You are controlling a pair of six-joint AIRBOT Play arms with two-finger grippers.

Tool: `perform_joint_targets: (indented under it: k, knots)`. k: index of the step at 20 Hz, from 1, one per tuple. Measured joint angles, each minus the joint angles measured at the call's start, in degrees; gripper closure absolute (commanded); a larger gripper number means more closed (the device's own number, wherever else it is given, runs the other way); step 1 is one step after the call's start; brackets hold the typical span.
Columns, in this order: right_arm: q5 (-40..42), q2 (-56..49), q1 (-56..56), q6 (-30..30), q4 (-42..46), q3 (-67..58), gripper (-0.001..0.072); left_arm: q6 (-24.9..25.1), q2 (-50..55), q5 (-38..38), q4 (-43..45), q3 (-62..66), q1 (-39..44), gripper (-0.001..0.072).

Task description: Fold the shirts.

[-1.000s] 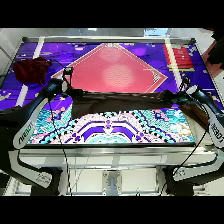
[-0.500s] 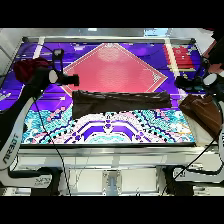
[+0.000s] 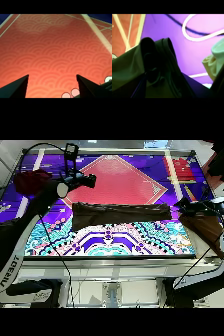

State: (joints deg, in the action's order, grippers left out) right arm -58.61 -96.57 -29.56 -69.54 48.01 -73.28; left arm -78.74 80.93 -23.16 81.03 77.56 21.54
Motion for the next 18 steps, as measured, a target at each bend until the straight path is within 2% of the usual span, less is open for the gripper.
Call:
perform_joint_targets:
  k: [4, 14, 15, 16, 18]
  knots:
    - [-0.5, -5.0, -0.5, 4.4, -2.5, -0.8, 0.0212, 2.8, 1.7, 1.5, -0.3, 0.0, 3.2, 0.0025]
    - [-4.7, -9.3, 2.9, 8.0, -6.4, -3.4, 0.0223, 3.6, 6.2, 2.2, -4.2, 0.0, 4.9, 0.0026]
    - [-5.4, -9.4, 3.4, 8.1, -6.3, -3.4, 0.0292, 3.6, 6.5, 2.2, -4.3, 0.0, 5.0, 0.0028]
    - [-6.1, -9.4, 3.9, 8.2, -6.1, -3.4, 0.0397, 3.6, 6.8, 2.1, -4.4, 0.0, 5.0, 0.0078]
    - [-7.6, -9.6, 5.0, 8.3, -5.2, -3.4, 0.068, 3.5, 7.3, 1.9, -4.7, 0.0, 5.0, 0.0287]
